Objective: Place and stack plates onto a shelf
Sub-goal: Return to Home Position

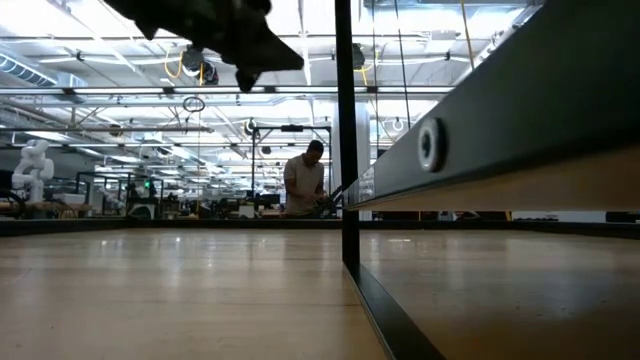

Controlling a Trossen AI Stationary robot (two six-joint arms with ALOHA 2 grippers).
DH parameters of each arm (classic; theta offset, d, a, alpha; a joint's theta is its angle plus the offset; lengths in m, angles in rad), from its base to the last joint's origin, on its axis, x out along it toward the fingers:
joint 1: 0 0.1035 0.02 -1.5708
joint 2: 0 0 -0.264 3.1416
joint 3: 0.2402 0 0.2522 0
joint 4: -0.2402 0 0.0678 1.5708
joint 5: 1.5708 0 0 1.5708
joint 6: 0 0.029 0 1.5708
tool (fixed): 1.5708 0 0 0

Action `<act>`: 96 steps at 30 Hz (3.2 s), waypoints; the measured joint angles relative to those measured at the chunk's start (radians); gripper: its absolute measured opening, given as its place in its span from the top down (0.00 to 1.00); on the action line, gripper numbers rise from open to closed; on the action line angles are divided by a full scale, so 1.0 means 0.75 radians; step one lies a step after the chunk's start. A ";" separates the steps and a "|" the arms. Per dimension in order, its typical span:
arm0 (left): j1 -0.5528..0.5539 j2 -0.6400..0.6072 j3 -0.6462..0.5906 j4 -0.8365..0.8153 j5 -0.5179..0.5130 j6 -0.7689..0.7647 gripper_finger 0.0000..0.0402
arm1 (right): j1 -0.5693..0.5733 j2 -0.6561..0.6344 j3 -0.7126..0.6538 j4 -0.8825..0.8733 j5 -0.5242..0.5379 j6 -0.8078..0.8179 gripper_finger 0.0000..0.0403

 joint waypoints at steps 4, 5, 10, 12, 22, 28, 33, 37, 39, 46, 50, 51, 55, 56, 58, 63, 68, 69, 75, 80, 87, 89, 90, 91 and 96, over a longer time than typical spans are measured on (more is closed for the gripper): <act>0.002 -0.119 -0.076 0.010 -0.043 0.079 1.00 | -0.028 -0.001 -0.076 0.115 -0.071 -0.002 1.00; 0.001 -0.140 -0.087 0.011 -0.056 0.092 1.00 | -0.033 -0.003 -0.078 0.065 -0.080 -0.006 1.00; 0.001 -0.213 -0.120 0.019 -0.062 0.165 1.00 | -0.053 0.002 -0.080 0.060 -0.103 -0.148 1.00; 0.001 -0.222 -0.127 -0.012 -0.062 0.204 1.00 | -0.053 -0.001 -0.080 0.082 -0.102 -0.216 1.00; -0.004 -0.220 -0.127 -0.071 -0.062 0.226 1.00 | -0.053 -0.002 -0.083 0.111 -0.101 -0.139 1.00; -0.049 -0.241 -0.132 -0.077 -0.093 0.216 1.00 | -0.053 -0.001 -0.084 0.077 -0.102 -0.187 1.00; -0.071 -0.242 -0.192 0.072 -0.121 0.187 1.00 | -0.053 -0.001 -0.085 0.076 -0.102 -0.254 1.00; -0.113 -0.250 -0.294 0.151 -0.117 0.250 1.00 | -0.053 -0.001 -0.085 0.087 -0.103 -0.265 1.00; -0.126 -0.254 -0.371 0.316 -0.117 0.246 1.00 | -0.053 -0.001 -0.085 0.082 -0.102 -0.269 1.00; -0.130 -0.294 -0.628 0.779 -0.077 0.164 1.00 | -0.053 -0.003 -0.086 0.139 -0.105 -0.228 1.00; -0.129 -0.308 -0.689 0.787 -0.077 0.174 1.00 | -0.053 -0.002 -0.086 0.133 -0.107 -0.204 1.00; -0.129 -0.315 -0.702 0.784 -0.077 0.173 1.00 | -0.053 -0.002 -0.086 0.127 -0.107 -0.204 1.00; -0.129 -0.339 -0.740 0.784 -0.051 0.199 1.00 | -0.053 -0.002 -0.086 0.081 -0.106 -0.182 1.00; -0.129 -0.347 -0.749 0.786 -0.046 0.214 1.00 | -0.053 -0.002 -0.086 0.065 -0.106 -0.164 1.00; -0.129 -0.374 -0.788 0.796 -0.040 0.241 1.00 | -0.053 -0.002 -0.086 0.050 -0.106 -0.122 1.00; -0.117 -0.456 -0.934 0.850 -0.037 0.261 1.00 | -0.053 -0.003 -0.086 0.049 -0.100 -0.094 1.00; -0.072 -0.519 -1.055 0.972 -0.037 0.263 1.00 | -0.053 -0.002 -0.086 0.048 -0.093 -0.172 1.00; -0.064 -0.529 -1.068 0.979 -0.037 0.265 1.00 | -0.053 -0.002 -0.086 0.049 -0.092 -0.186 1.00; -0.040 -0.571 -1.116 1.011 -0.001 0.237 1.00 | -0.053 -0.003 -0.086 0.137 -0.089 -0.276 1.00; -0.040 -0.601 -1.132 1.012 0.016 0.193 1.00 | -0.053 -0.005 -0.086 0.197 -0.032 -0.314 1.00; -0.039 -0.665 -1.154 0.997 0.014 0.219 1.00 | -0.053 -0.031 -0.086 0.135 -0.030 -0.339 1.00; -0.039 -0.676 -1.154 0.994 0.014 0.220 1.00 | -0.053 -0.044 -0.086 0.124 -0.032 -0.351 1.00; -0.039 -0.682 -1.154 0.988 0.014 0.217 1.00 | -0.053 -0.051 -0.086 0.117 -0.032 -0.358 1.00; -0.039 -0.686 -1.154 0.980 0.014 0.215 1.00 | -0.053 -0.061 -0.086 0.112 -0.032 -0.369 1.00; -0.039 -0.691 -1.154 0.956 0.013 0.214 1.00 | -0.053 -0.127 -0.086 0.105 -0.097 -0.449 1.00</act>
